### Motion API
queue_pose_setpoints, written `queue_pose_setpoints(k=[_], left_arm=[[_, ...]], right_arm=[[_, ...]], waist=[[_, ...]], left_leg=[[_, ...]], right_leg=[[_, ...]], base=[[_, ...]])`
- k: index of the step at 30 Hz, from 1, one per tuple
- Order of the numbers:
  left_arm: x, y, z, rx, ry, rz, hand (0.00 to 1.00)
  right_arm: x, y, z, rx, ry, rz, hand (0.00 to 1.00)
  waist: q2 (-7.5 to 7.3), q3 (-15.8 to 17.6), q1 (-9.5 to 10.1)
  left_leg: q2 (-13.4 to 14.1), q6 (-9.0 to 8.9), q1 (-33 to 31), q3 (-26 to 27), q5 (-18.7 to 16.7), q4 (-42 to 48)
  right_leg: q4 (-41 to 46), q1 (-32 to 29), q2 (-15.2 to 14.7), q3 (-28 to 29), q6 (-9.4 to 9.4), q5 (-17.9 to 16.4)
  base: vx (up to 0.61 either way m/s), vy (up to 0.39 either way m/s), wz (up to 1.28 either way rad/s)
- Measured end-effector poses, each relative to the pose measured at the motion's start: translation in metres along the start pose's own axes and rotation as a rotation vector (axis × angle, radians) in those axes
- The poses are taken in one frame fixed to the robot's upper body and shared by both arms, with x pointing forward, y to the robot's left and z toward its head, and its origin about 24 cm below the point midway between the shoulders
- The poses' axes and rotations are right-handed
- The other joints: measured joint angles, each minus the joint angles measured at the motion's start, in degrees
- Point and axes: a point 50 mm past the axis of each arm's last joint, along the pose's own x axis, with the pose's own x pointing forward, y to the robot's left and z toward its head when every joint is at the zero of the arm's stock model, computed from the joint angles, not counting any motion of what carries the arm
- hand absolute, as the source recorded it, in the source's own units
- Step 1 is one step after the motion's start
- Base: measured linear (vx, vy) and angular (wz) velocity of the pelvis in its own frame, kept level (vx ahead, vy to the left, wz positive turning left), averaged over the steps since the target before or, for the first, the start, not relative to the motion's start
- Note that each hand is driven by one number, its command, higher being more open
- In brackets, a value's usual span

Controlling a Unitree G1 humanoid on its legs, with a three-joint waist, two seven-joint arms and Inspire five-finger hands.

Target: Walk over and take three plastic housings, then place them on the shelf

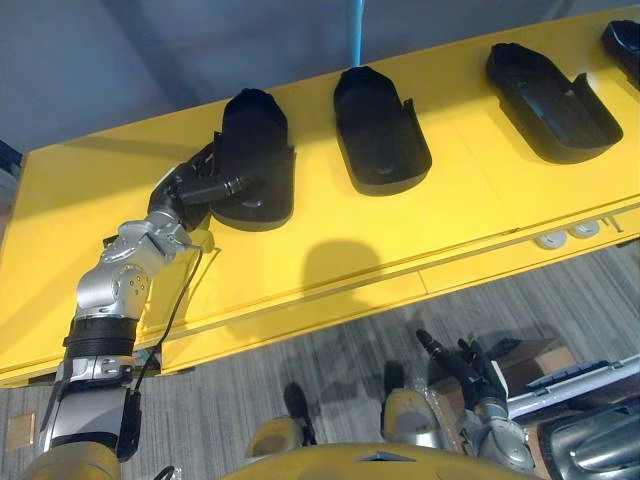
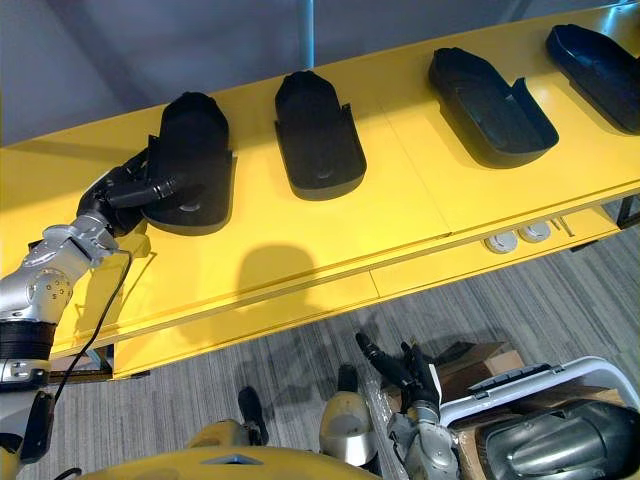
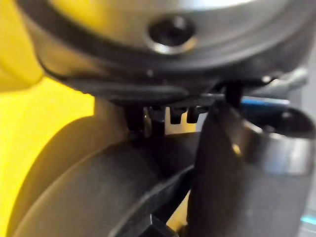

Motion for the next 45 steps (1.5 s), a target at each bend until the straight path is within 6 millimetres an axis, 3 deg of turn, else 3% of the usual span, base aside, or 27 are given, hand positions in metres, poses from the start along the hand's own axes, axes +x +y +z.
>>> queue_pose_setpoints(k=[6, 13, 16, 21, 28, 30, 34, 40, 42, 45], left_arm=[[-0.001, 0.009, -0.016, -0.016, 0.038, 0.125, 1.00], [-0.006, 0.027, -0.020, 0.238, 0.007, 0.416, 1.00], [-0.014, 0.022, -0.020, 0.278, -0.016, 0.427, 1.00], [-0.035, -0.001, -0.040, 0.244, -0.041, 0.351, 1.00], [-0.077, -0.003, -0.056, 0.187, -0.040, 0.308, 1.00], [-0.089, 0.001, -0.052, 0.181, -0.096, 0.327, 1.00], [-0.121, -0.009, -0.014, 0.165, -0.426, 0.360, 1.00], [-0.175, -0.018, 0.030, 0.211, -0.988, 0.668, 1.00], [-0.190, -0.017, 0.030, 0.255, -1.061, 0.811, 1.00], [-0.206, -0.006, 0.015, 0.238, -1.032, 1.031, 1.00]], right_arm=[[-0.003, 0.006, -0.010, 0.021, 0.034, -0.015, 1.00], [-0.005, 0.002, -0.015, 0.019, 0.050, -0.075, 1.00], [-0.006, 0.001, -0.015, 0.025, 0.048, -0.106, 1.00], [-0.011, -0.007, -0.018, 0.030, 0.045, -0.181, 1.00], [-0.016, -0.021, 0.034, -0.017, -0.198, -0.287, 1.00], [-0.019, -0.025, 0.050, -0.083, -0.273, -0.331, 1.00], [-0.028, -0.031, 0.074, -0.165, -0.390, -0.402, 1.00], [-0.044, -0.022, 0.096, -0.154, -0.508, -0.634, 1.00], [-0.049, -0.023, 0.103, -0.152, -0.547, -0.718, 1.00], [-0.061, -0.025, 0.120, -0.115, -0.646, -0.798, 1.00]], waist=[[-0.77, -3.5, 0.03], [-2.18, -5.2, 0.07], [-2.40, -5.4, 0.03], [-2.34, -7.0, 0.79], [-1.97, -9.4, 1.97], [-1.82, -10.1, 2.29], [-1.86, -10.8, 3.59], [-1.10, -12.5, 3.61], [-0.88, -12.8, 3.62], [-0.91, -13.0, 3.79]], left_leg=[[0.0, -0.09, 1.2, 0.0, 0.0, -0.7], [0.0, -0.10, 2.0, 0.2, 0.1, -1.1], [0.0, -0.09, 2.0, 0.2, 0.3, -1.3], [0.0, -0.14, 1.9, -0.7, 0.3, -1.8], [0.0, -0.12, 2.1, -1.0, 0.1, -2.0], [0.1, 0.09, 2.1, -1.0, -0.2, -2.0], [0.1, 0.18, 2.0, -1.1, -0.2, -2.0], [0.1, -0.02, 1.9, -1.2, 0.0, -2.0], [0.1, -0.02, 1.9, -1.2, 0.0, -2.0], [0.1, -0.02, 2.1, -1.1, 0.0, -2.0]], right_leg=[[-1.6, 1.5, 0.3, -0.3, 0.26, 0.4], [-4.1, 3.1, 0.4, -0.4, 0.40, 1.7], [-4.1, 3.2, 0.4, -0.5, 0.39, 1.8], [-4.9, 4.2, -0.1, -1.1, 0.46, 1.8], [-4.9, 4.8, -0.2, -2.0, 0.47, 1.9], [-4.9, 4.9, -0.2, -2.1, 0.47, 1.8], [-4.9, 5.0, -0.2, -2.3, 0.47, 1.8], [-5.1, 5.0, -0.2, -2.5, 0.47, 1.8], [-5.1, 5.0, -0.2, -2.5, 0.47, 1.8], [-5.1, 5.1, -0.1, -2.5, 0.48, 1.8]], base=[[0.02, -0.003, 0.01], [0.00, 0.001, -0.01], [0.00, 0.000, 0.01], [0.01, 0.013, 0.11], [-0.01, 0.002, 0.04], [-0.01, 0.000, 0.02], [0.00, 0.001, 0.01], [0.00, 0.001, 0.01], [0.00, 0.000, 0.00], [0.00, 0.000, 0.00]])
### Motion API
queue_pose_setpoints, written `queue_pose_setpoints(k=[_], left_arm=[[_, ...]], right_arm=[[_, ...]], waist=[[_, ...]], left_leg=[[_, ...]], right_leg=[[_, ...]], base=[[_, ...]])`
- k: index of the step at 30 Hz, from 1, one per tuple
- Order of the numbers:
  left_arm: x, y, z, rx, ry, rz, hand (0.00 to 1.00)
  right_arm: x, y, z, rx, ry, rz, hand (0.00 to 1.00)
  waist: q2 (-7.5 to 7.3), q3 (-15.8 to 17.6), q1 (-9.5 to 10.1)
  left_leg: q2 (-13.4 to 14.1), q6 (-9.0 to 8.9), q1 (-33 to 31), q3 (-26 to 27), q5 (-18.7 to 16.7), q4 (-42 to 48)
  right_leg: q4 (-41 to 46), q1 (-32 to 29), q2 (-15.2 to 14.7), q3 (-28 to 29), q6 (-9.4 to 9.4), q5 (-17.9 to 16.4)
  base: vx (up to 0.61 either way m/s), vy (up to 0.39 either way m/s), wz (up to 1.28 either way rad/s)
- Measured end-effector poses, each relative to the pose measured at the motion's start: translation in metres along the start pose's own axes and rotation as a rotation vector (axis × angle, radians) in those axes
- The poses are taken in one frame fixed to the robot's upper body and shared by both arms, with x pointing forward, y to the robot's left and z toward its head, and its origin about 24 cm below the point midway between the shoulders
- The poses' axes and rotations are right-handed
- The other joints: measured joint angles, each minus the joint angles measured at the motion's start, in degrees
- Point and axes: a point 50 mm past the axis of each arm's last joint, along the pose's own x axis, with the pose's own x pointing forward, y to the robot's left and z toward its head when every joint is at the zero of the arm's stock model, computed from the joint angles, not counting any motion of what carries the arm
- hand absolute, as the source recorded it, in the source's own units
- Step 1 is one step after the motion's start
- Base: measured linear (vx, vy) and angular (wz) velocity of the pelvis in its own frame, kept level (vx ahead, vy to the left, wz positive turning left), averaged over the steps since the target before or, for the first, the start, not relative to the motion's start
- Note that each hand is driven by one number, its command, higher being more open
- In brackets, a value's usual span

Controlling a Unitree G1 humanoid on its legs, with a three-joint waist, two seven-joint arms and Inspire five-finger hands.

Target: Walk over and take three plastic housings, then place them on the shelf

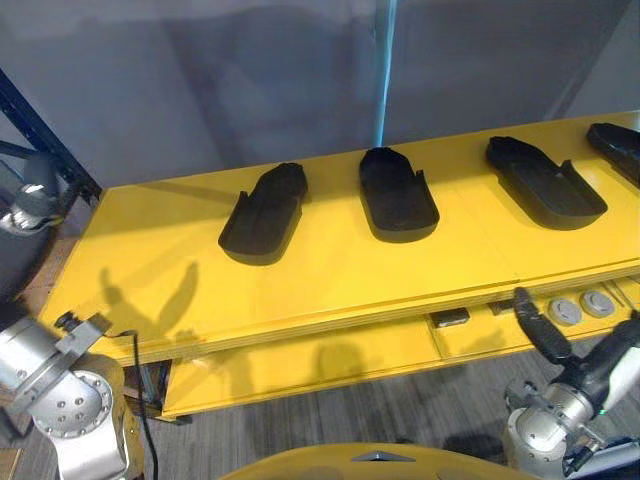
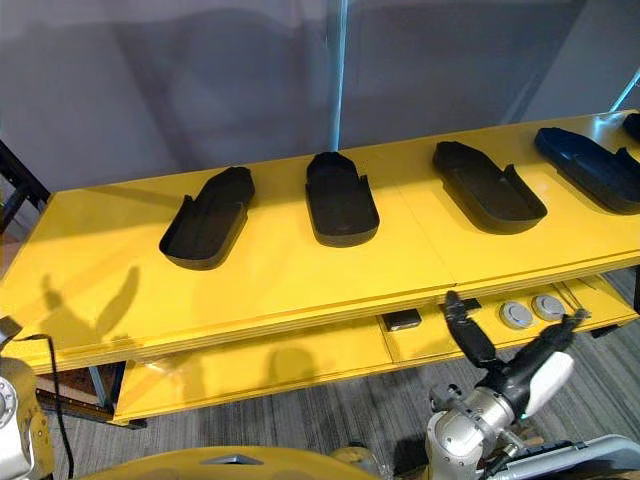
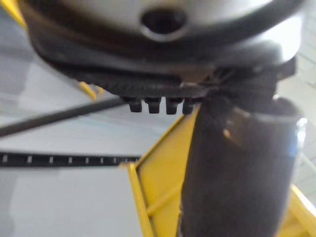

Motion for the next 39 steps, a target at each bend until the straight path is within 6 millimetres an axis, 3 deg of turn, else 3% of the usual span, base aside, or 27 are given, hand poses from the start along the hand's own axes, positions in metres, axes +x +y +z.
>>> queue_pose_setpoints(k=[5, 12, 15, 17, 20, 24, 31, 39], left_arm=[[-0.024, 0.032, -0.029, 0.272, 0.164, 0.161, 1.00], [-0.076, 0.097, -0.089, 0.693, 0.480, 0.380, 1.00], [-0.108, 0.123, -0.109, 0.806, 0.659, 0.401, 1.00], [-0.136, 0.142, -0.121, 0.808, 0.857, 0.395, 1.00], [-0.164, 0.151, -0.130, 0.778, 1.037, 0.324, 1.00], [-0.183, 0.159, -0.134, 0.738, 1.149, 0.309, 1.00], [-0.215, 0.169, -0.139, 0.500, 1.394, 0.286, 1.00], [-0.234, 0.143, -0.153, 0.298, 1.590, 0.005, 1.00]], right_arm=[[0.005, -0.006, 0.030, 0.078, -0.155, -0.063, 1.00], [0.026, 0.005, 0.079, 0.397, -0.369, -0.094, 1.00], [0.038, 0.024, 0.097, 0.606, -0.333, 0.083, 1.00], [0.044, 0.050, 0.115, 0.652, -0.351, 0.277, 1.00], [0.049, 0.093, 0.139, 0.627, -0.380, 0.503, 1.00], [0.051, 0.136, 0.167, 0.607, -0.384, 0.667, 1.00], [0.045, 0.163, 0.182, 0.575, -0.413, 0.825, 1.00], [0.041, 0.196, 0.193, 0.484, -0.364, 0.932, 1.00]], waist=[[-0.87, -0.6, 1.33], [-2.97, -1.1, 2.37], [-4.63, -0.9, 2.81], [-5.13, -1.0, 3.25], [-5.47, -0.7, 4.55], [-6.04, 0.2, 6.84], [-6.41, 1.5, 9.00], [-5.97, 3.1, 9.99]], left_leg=[[0.1, 0.13, 0.0, -0.2, -0.2, 0.0], [-0.1, -0.02, -0.9, -1.8, 0.4, 0.0], [-0.2, 0.03, -2.1, -3.5, 0.9, 0.0], [-0.4, 0.14, -2.4, -4.4, 1.1, 0.0], [-1.1, 0.34, -2.3, -5.9, 1.4, 0.0], [-1.1, 0.30, -2.4, -7.4, 1.9, 0.0], [-1.2, 0.63, -2.5, -9.0, 2.6, 0.0], [-1.0, 0.45, -2.3, -9.9, 3.3, 0.0]], right_leg=[[-0.1, 0.2, 0.3, -0.5, 0.06, -0.1], [-0.8, 0.4, 0.2, -2.1, 0.28, 0.0], [-0.9, 0.3, 0.0, -3.7, 0.26, 0.0], [-0.8, 0.5, -0.1, -4.7, 0.26, 0.0], [-0.8, 1.5, -0.4, -6.1, 0.35, 0.0], [-0.8, 2.1, -0.4, -7.6, 0.34, -0.1], [-0.9, 3.1, -0.6, -8.9, 0.31, -0.1], [-0.8, 3.7, -0.2, -9.3, 0.23, 0.0]], base=[[0.00, -0.003, 0.02], [0.00, 0.000, 0.11], [0.02, -0.006, 0.29], [0.02, 0.002, 0.21], [-0.01, 0.014, 0.23], [-0.04, -0.002, 0.19], [-0.03, -0.002, 0.12], [-0.04, -0.009, 0.04]])
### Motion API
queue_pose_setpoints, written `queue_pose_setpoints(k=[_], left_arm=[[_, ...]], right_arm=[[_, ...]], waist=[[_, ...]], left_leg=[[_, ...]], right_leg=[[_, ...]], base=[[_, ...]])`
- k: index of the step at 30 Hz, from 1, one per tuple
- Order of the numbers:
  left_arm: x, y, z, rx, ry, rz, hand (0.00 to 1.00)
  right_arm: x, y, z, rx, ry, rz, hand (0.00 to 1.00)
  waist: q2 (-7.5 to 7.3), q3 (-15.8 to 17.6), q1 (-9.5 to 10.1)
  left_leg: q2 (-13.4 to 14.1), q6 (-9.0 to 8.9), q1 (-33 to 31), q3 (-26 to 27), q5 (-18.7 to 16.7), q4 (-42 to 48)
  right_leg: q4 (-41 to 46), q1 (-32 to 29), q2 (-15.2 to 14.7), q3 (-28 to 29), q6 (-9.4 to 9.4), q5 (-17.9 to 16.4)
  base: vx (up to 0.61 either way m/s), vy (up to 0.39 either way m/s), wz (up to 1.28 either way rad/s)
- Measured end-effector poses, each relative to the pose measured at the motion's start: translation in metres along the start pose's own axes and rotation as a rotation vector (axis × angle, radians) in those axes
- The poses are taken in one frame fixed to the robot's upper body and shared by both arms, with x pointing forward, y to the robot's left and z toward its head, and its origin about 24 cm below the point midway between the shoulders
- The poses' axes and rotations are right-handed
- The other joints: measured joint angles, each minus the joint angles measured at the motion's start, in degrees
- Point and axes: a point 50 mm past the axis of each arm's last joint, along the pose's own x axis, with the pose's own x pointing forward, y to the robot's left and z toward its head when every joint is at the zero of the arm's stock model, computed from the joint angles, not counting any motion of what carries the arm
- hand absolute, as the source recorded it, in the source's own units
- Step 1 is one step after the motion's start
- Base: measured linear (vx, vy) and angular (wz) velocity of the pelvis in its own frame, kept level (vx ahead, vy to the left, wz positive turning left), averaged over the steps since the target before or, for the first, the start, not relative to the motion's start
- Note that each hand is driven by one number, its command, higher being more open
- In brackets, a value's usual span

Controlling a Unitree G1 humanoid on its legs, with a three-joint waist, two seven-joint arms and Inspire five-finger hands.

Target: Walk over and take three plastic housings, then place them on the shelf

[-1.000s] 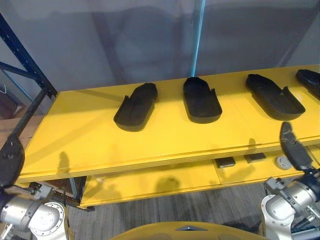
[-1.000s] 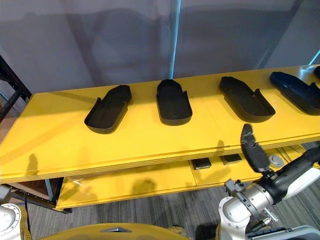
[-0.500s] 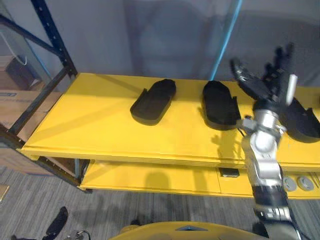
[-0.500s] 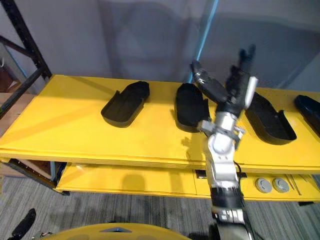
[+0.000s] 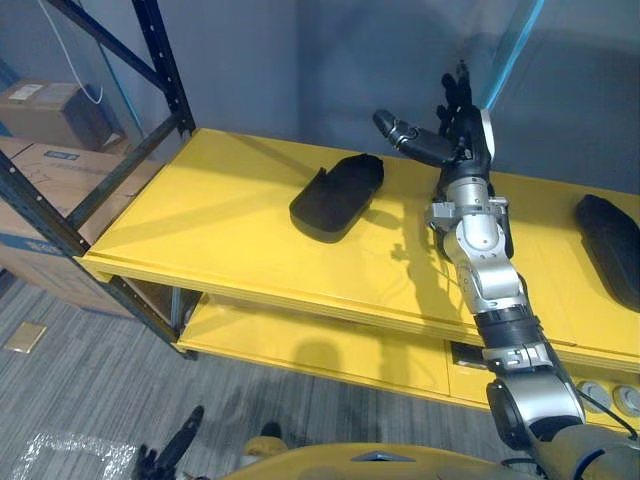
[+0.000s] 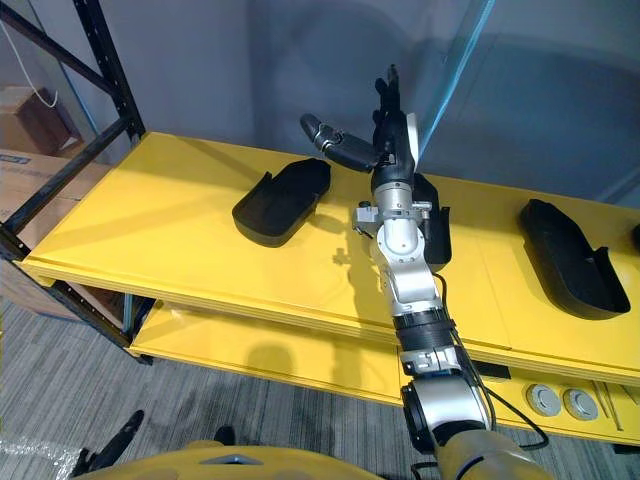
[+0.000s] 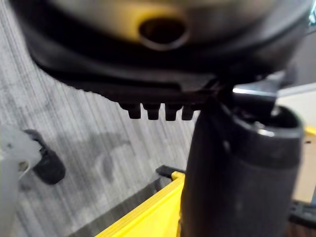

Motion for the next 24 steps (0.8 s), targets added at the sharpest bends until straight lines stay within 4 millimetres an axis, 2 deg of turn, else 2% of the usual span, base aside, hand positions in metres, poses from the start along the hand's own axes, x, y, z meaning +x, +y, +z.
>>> queue_pose_setpoints(k=[2, 13, 24], left_arm=[[0.001, -0.009, -0.002, 0.024, 0.023, -0.074, 1.00], [-0.003, -0.025, -0.016, 0.083, 0.117, -0.256, 1.00], [-0.004, -0.031, -0.018, 0.124, 0.129, -0.291, 1.00]], right_arm=[[0.003, 0.000, -0.004, -0.010, 0.045, -0.012, 1.00], [0.016, 0.003, -0.020, -0.065, 0.262, -0.027, 1.00], [0.024, 0.007, -0.023, -0.084, 0.368, 0.011, 1.00]], waist=[[0.32, 0.9, 0.61], [0.91, 2.7, 0.89], [1.69, 4.6, 0.65]], left_leg=[[0.0, -0.08, 0.0, -0.1, 0.2, 0.1], [0.0, -0.06, -0.1, -0.1, 0.2, 0.2], [0.1, -0.05, 0.0, -0.1, 0.2, 0.2]], right_leg=[[0.0, 0.0, 0.1, -0.1, -0.04, 0.0], [-0.2, 0.0, 0.1, -0.2, -0.04, 0.0], [-0.1, 0.0, 0.1, -0.1, -0.04, 0.0]], base=[[-0.02, -0.003, 0.02], [0.00, 0.000, 0.00], [0.00, 0.000, 0.00]])
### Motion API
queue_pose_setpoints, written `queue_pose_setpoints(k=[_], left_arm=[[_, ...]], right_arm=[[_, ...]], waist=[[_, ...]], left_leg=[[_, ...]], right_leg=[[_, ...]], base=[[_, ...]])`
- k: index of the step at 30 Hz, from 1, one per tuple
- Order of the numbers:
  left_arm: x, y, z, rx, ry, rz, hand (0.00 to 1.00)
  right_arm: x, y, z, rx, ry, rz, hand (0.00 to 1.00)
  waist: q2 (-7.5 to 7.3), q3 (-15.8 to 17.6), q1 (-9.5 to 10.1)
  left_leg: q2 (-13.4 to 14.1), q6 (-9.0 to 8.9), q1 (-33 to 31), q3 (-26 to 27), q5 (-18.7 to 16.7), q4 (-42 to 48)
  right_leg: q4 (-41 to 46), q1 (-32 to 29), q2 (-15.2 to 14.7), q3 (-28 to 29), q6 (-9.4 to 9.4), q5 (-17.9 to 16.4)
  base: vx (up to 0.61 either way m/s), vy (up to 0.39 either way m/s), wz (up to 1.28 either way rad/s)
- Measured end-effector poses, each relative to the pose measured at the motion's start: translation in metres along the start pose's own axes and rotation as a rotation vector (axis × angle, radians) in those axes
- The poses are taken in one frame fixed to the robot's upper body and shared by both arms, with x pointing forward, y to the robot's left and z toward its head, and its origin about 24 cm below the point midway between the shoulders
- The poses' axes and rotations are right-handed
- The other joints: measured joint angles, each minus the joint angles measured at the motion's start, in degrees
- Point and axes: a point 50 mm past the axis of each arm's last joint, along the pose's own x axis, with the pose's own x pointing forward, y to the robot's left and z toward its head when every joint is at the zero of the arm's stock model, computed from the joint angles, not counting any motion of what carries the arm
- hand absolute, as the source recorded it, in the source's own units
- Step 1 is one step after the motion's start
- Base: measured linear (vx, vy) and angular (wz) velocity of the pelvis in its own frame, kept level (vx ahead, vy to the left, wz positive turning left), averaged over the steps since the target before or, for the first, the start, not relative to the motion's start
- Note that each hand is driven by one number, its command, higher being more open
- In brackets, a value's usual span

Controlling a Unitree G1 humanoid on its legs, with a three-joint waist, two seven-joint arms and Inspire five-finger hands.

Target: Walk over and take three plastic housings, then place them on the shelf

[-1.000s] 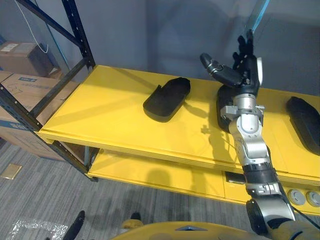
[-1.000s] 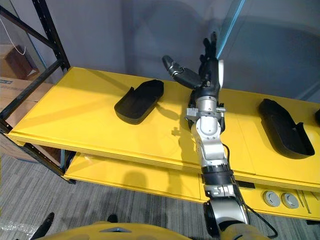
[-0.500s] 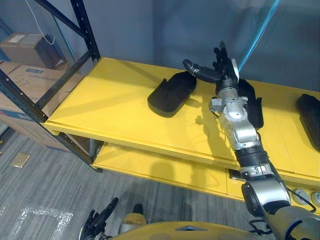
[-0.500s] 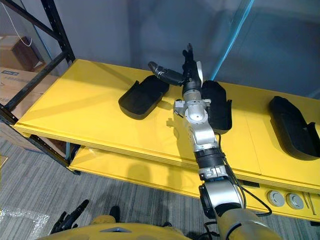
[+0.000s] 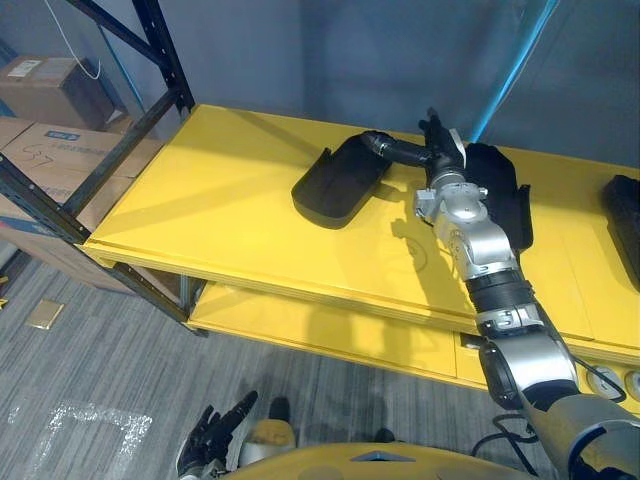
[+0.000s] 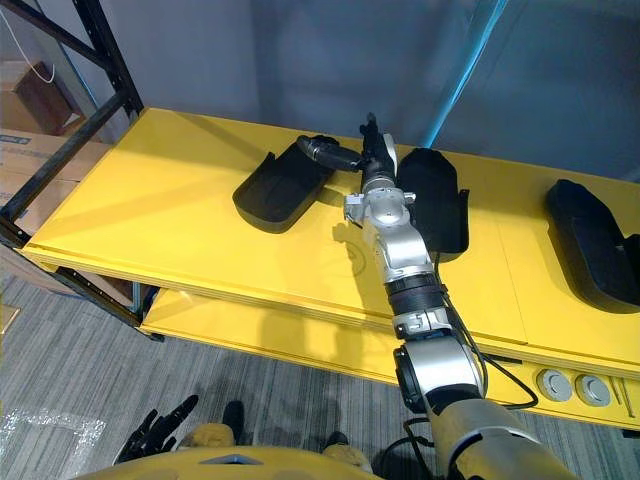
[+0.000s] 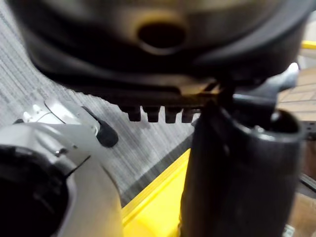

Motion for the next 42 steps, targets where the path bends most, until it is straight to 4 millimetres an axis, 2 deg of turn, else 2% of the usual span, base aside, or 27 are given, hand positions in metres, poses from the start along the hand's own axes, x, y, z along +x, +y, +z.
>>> queue_pose_setpoints(k=[9, 18, 27, 31, 42], left_arm=[[0.001, -0.003, 0.000, 0.008, 0.004, -0.008, 1.00], [0.005, -0.012, 0.003, 0.041, 0.011, -0.048, 1.00], [0.005, -0.013, 0.004, 0.044, 0.013, -0.047, 1.00], [0.005, -0.014, 0.006, 0.044, 0.004, -0.046, 1.00], [0.005, -0.016, 0.007, 0.050, 0.000, -0.048, 1.00]], right_arm=[[0.000, 0.006, -0.005, -0.002, 0.047, 0.070, 1.00], [0.005, 0.018, 0.002, -0.014, 0.053, 0.136, 1.00], [0.007, 0.017, -0.002, -0.016, 0.074, 0.127, 1.00], [0.013, 0.020, 0.010, -0.016, 0.054, 0.115, 1.00], [0.017, 0.017, 0.016, -0.025, 0.022, 0.050, 1.00]], waist=[[0.11, 1.0, 0.19], [0.38, 1.9, 0.67], [0.47, 2.3, 1.60], [0.67, 3.6, 1.51], [0.91, 4.9, 2.24]], left_leg=[[0.0, -0.01, -0.3, 0.0, 0.0, 0.0], [-0.1, -0.01, -0.4, -0.1, 0.0, 0.0], [-0.1, -0.03, -1.3, -1.2, -0.1, 0.9], [0.0, -0.01, -1.7, -1.6, -0.2, 1.6], [0.0, -0.01, -2.1, -2.3, 0.0, 1.6]], right_leg=[[0.0, -0.3, 0.0, 0.0, -0.02, 0.0], [0.4, -0.4, 0.0, -0.1, -0.20, -0.2], [1.4, -0.7, -0.1, -1.0, -0.46, -0.6], [1.7, -0.7, -0.1, -1.2, -0.52, -0.7], [2.2, -0.9, -0.1, -1.9, -0.64, -0.9]], base=[[0.00, 0.000, 0.00], [0.00, 0.000, 0.00], [0.00, -0.005, 0.05], [-0.05, -0.008, 0.03], [-0.01, -0.005, 0.03]])
